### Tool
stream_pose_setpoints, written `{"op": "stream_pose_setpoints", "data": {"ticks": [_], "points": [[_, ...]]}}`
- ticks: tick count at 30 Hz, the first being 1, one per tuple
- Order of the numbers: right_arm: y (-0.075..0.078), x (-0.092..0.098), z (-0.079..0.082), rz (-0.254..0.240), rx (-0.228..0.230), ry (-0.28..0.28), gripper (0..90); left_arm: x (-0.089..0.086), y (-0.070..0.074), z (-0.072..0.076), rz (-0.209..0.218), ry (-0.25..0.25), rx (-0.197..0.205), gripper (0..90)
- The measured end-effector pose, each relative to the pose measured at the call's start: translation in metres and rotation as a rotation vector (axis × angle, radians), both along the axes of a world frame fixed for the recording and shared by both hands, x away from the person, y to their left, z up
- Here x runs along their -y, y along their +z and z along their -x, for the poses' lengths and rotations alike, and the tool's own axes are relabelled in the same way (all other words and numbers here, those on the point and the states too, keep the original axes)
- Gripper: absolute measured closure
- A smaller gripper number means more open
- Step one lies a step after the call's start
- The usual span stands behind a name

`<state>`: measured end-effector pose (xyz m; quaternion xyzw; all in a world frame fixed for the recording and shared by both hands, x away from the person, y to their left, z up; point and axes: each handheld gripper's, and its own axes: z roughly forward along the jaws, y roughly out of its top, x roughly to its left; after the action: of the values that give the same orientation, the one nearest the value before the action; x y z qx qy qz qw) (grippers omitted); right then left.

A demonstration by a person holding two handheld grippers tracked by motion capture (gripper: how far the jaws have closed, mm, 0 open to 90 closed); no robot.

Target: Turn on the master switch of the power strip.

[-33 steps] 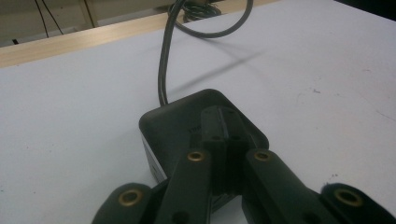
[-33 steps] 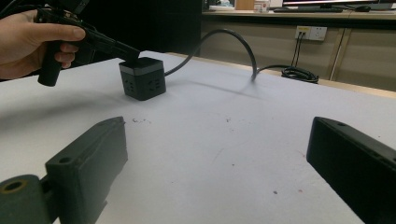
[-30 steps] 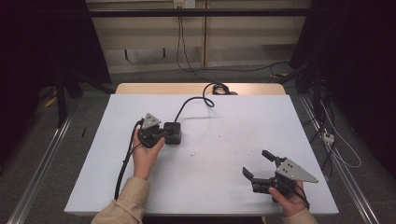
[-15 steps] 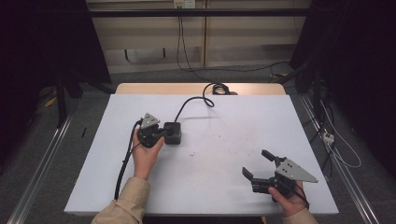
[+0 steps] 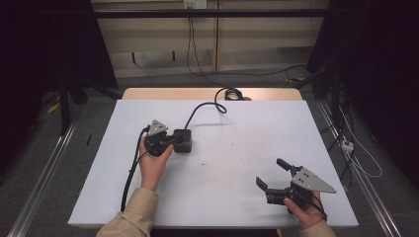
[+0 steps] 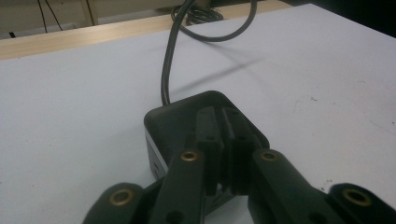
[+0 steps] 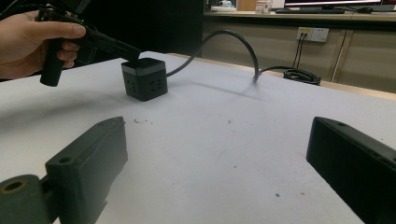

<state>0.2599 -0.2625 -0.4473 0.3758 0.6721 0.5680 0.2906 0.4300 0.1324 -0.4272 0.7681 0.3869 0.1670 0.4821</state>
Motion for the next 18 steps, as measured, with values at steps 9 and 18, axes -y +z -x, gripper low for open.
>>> {"op": "stream_pose_setpoints", "data": {"ticks": [9, 18], "points": [[0.000, 0.000, 0.000, 0.001, 0.000, 0.002, 4.5, -0.004, 0.007, 0.004, 0.047, 0.011, -0.008, 69.3], [0.000, 0.001, 0.000, -0.002, 0.003, -0.003, 4.5, -0.007, 0.013, 0.011, 0.066, -0.008, -0.033, 40.8]]}}
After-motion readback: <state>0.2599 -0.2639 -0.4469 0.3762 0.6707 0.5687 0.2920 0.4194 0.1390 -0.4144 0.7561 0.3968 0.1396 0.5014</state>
